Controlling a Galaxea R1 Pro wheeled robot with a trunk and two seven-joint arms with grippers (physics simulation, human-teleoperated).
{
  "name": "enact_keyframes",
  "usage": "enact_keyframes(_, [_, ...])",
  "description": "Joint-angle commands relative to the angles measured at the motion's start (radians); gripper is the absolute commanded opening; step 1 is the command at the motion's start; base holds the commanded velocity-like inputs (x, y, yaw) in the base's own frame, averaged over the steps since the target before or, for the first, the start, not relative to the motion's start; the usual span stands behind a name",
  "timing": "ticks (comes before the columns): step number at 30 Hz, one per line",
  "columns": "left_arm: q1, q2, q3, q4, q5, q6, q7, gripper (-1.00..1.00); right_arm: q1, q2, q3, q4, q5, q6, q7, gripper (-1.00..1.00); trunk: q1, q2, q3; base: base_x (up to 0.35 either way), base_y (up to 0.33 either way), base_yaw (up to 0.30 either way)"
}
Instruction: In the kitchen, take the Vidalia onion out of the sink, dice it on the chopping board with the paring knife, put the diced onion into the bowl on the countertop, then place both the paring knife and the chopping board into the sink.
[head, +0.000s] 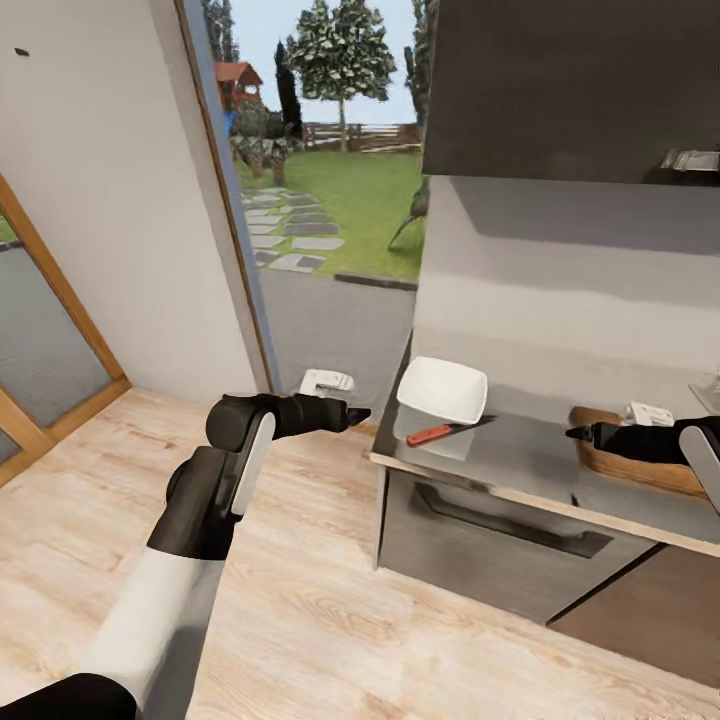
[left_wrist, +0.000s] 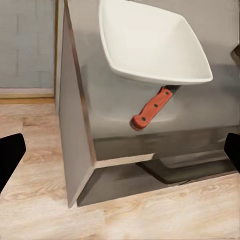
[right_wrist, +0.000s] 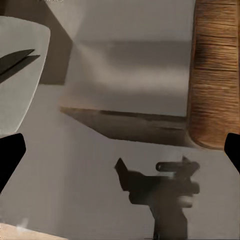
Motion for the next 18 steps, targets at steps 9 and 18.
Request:
enact_keyframes(9, [-0.001, 0.0, 0.001, -0.001, 0.002, 0.005, 0.0, 1.0, -0.002, 0.0, -0.002, 0.0, 0.01, 0.004, 0.008, 1.0, 0.001, -0.002, -0.002, 0.18, 0.277, -0.25])
enact_keyframes(18, [-0.001, 0.0, 0.001, 0.002, 0.002, 0.005, -0.001, 1.0, -0.001, 0.0, -0.002, 0.0, 0.011, 0.004, 0.007, 1.0, 0.001, -0.002, -0.002, 0.204, 0.274, -0.055])
